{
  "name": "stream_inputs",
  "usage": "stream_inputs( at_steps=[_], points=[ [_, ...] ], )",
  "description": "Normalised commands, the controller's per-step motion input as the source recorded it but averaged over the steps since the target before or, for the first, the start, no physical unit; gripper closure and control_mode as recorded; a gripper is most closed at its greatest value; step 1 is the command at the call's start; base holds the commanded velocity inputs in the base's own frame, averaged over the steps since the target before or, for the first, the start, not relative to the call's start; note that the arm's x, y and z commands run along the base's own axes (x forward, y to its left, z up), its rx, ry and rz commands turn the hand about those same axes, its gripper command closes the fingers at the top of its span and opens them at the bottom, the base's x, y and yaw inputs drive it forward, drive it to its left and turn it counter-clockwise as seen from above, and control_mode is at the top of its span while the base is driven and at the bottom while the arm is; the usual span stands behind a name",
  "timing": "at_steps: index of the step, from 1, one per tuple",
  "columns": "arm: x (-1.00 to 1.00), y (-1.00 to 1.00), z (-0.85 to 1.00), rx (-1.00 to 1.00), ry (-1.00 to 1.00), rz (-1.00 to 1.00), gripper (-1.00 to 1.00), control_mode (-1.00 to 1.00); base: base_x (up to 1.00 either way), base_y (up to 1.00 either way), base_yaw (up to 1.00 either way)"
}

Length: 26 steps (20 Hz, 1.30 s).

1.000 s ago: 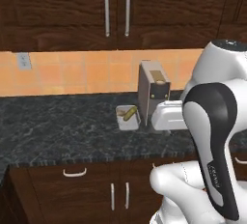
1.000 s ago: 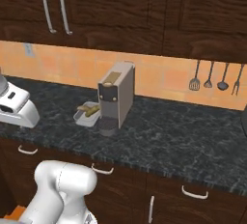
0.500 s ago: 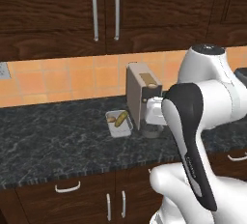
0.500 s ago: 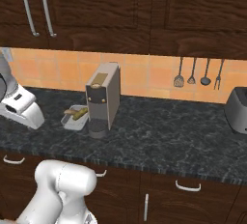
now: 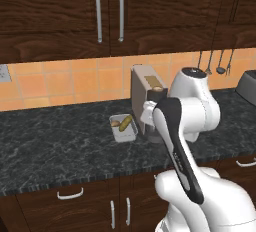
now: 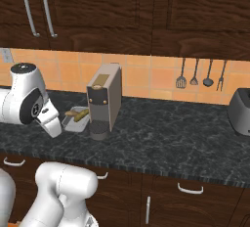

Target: Take the meat container that has the chicken drumstick and place it on the second highest rack of the freezer. Then take the vegetable container that has the potato and sweet potato and place it on the highest rack of the freezer.

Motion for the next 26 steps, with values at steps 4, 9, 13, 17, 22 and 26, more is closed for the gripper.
stream_inputs(
  at_steps=[4,9,13,17,22,26],
  points=[
    [0.82,0.11,-0.35,0.05,-0.07,-0.21,-1.00,-1.00,0.00,0.00,0.00],
    [0.85,0.27,-0.25,0.00,0.01,-0.24,-1.00,-1.00,0.00,0.00,0.00],
    [0.70,0.17,-0.40,0.00,0.13,-0.20,-1.00,-1.00,0.00,0.00,0.00],
    [0.67,0.11,-0.52,0.00,0.13,-0.17,-1.00,-1.00,0.00,0.00,0.00],
    [0.65,0.06,-0.36,0.00,0.10,-0.15,-1.00,-1.00,0.00,0.00,0.00],
    [0.60,0.00,-0.42,0.03,0.06,-0.03,-1.00,-1.00,0.00,0.00,0.00]
  ],
)
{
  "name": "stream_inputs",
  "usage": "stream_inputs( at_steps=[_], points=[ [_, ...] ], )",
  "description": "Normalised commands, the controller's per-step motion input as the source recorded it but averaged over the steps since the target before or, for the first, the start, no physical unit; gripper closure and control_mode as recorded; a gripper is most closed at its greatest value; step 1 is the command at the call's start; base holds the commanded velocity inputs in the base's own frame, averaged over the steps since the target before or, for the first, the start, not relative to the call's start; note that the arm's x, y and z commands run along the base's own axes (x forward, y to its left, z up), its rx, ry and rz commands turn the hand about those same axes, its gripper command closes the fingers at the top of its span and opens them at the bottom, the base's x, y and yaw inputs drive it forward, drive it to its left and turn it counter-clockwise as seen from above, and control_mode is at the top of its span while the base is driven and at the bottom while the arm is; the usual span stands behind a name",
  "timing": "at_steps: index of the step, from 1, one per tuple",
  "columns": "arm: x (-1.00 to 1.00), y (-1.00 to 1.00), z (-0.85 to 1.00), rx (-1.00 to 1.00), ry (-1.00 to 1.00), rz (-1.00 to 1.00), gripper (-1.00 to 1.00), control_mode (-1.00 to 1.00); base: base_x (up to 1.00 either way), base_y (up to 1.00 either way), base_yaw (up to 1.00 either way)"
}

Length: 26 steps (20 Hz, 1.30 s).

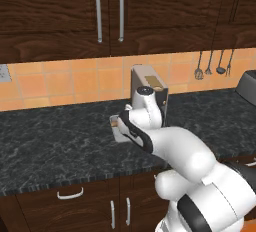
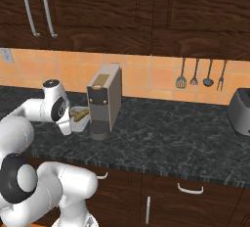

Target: Take the meat container that has the chicken drumstick and place it on the second highest rack of the freezer. Then take the vegetable container that has the potato and sweet potato and place it on the highest rack of the freezer.

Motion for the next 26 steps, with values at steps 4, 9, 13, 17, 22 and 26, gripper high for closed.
stream_inputs(
  at_steps=[4,9,13,17,22,26],
  points=[
    [0.56,0.00,-0.39,0.08,0.06,0.00,-1.00,-1.00,0.00,0.00,0.00],
    [0.14,0.12,-0.49,0.02,0.01,0.00,-1.00,-1.00,0.00,0.00,0.00],
    [0.13,0.15,-0.19,0.00,0.00,0.00,-1.00,-1.00,0.00,0.00,0.00],
    [0.26,0.07,-0.15,0.00,0.00,0.00,-1.00,-1.00,0.00,0.00,0.00],
    [0.30,0.01,-0.14,0.00,0.00,0.00,-1.00,-1.00,0.00,0.00,0.00],
    [0.28,0.01,-0.12,0.00,0.00,0.00,-1.00,-1.00,0.00,0.00,0.00]
  ],
)
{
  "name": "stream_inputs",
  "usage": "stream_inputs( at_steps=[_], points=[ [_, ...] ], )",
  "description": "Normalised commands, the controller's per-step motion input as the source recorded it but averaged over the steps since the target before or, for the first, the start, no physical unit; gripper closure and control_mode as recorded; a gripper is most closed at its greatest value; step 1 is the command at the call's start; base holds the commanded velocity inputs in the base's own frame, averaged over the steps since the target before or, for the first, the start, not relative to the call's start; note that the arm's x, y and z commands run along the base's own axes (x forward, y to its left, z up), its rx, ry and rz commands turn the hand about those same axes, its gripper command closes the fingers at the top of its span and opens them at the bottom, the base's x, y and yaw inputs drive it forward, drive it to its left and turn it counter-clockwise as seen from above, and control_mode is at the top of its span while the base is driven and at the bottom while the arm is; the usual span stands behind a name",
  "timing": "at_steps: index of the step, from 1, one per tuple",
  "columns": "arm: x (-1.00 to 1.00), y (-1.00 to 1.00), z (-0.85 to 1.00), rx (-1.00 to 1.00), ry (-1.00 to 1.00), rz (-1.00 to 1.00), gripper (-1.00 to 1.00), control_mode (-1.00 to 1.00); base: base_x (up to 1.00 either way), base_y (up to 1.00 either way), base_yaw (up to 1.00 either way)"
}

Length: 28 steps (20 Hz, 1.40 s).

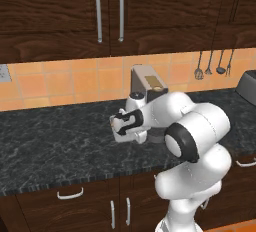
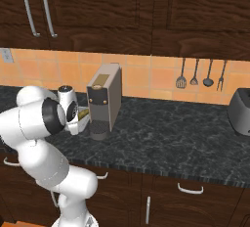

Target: Take the meat container that has the chicken drumstick and place it on the second highest rack of the freezer. Then take the vegetable container that has the potato and sweet potato and place it on the highest rack of the freezer.

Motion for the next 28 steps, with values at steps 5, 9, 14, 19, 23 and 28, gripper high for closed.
stream_inputs(
  at_steps=[5,9,14,19,23,28],
  points=[
    [-0.01,0.09,-0.23,0.00,0.00,0.00,1.00,-1.00,0.00,0.00,0.00],
    [-0.06,0.03,-0.29,0.00,0.00,-0.01,1.00,-1.00,0.00,0.00,0.00],
    [0.00,0.00,-0.18,0.00,0.00,-0.05,1.00,-1.00,0.00,0.00,0.00],
    [-0.20,0.00,-0.07,0.00,-0.01,-0.04,1.00,-1.00,0.00,0.00,0.00],
    [-0.76,0.00,0.30,0.05,-0.05,-0.06,1.00,-1.00,0.00,0.00,0.00],
    [-0.98,0.00,0.89,0.11,-0.04,-0.01,1.00,-1.00,0.00,0.00,0.00]
  ],
)
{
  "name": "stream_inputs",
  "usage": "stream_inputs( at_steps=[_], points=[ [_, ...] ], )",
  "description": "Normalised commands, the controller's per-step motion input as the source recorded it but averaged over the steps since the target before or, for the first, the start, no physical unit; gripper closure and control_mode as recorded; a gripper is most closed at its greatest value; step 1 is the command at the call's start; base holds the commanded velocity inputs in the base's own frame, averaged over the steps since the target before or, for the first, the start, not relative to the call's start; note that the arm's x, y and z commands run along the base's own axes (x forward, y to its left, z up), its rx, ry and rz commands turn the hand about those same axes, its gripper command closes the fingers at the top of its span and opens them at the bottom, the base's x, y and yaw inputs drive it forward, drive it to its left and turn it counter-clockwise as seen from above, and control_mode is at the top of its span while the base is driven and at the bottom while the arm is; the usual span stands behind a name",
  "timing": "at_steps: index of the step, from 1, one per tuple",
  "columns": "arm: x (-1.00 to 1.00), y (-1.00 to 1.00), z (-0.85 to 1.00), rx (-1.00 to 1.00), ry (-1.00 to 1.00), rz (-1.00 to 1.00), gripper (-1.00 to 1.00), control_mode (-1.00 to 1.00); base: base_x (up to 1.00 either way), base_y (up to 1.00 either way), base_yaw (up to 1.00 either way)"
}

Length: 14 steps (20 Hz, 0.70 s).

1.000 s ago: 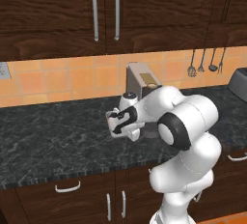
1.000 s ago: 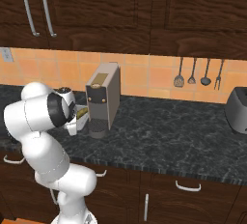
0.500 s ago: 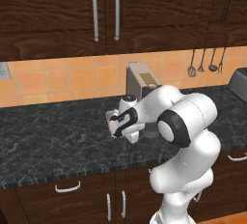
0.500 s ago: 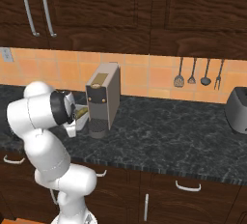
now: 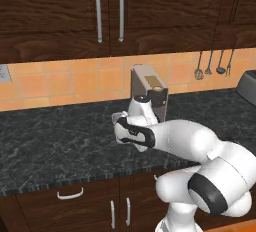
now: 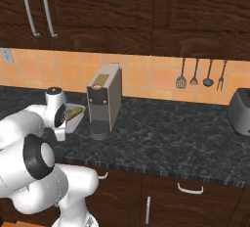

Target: Take the meat container that has the chicken drumstick and place it on the second highest rack of the freezer. Then take the vegetable container that has the potato and sweet potato and place it on the highest rack of the freezer.

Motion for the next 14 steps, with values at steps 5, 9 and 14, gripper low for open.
stream_inputs(
  at_steps=[5,9,14],
  points=[
    [-1.00,0.00,1.00,0.03,0.00,0.01,1.00,-1.00,0.00,0.00,0.00],
    [-0.98,0.00,1.00,0.00,0.04,0.10,1.00,-1.00,0.00,0.00,0.00],
    [-0.83,0.00,1.00,-0.04,0.05,0.19,1.00,-1.00,0.00,0.00,0.00]
  ],
)
